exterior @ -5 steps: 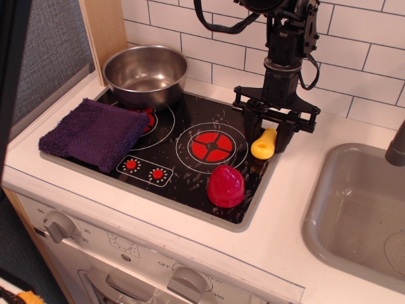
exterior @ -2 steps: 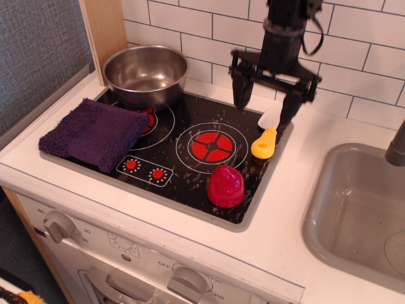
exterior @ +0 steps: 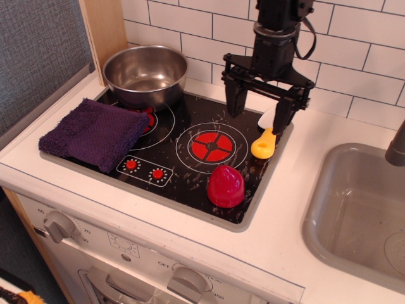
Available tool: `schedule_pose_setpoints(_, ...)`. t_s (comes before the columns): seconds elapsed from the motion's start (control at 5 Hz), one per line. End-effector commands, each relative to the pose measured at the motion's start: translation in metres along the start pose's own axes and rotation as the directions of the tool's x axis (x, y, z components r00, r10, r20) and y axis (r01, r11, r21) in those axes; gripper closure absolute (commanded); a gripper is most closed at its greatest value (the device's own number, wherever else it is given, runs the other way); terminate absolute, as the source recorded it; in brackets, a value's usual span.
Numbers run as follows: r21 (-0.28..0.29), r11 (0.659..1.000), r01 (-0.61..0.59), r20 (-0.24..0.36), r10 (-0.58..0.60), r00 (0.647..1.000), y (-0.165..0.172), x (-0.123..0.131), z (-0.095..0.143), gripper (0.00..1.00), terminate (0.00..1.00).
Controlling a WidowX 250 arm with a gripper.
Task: Place the yellow knife to the right of the right burner
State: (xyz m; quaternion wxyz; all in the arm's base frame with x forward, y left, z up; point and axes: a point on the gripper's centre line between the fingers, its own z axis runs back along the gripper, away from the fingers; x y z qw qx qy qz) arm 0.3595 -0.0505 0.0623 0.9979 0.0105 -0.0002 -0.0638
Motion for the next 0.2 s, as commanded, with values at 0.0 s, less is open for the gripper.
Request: schedule_pose_setpoints(0.0, 0.0, 1.0, -0.005, 0.073, 0.005, 0.997, 0.0022, 0.0011, 0.0264, 0.0, 1.0)
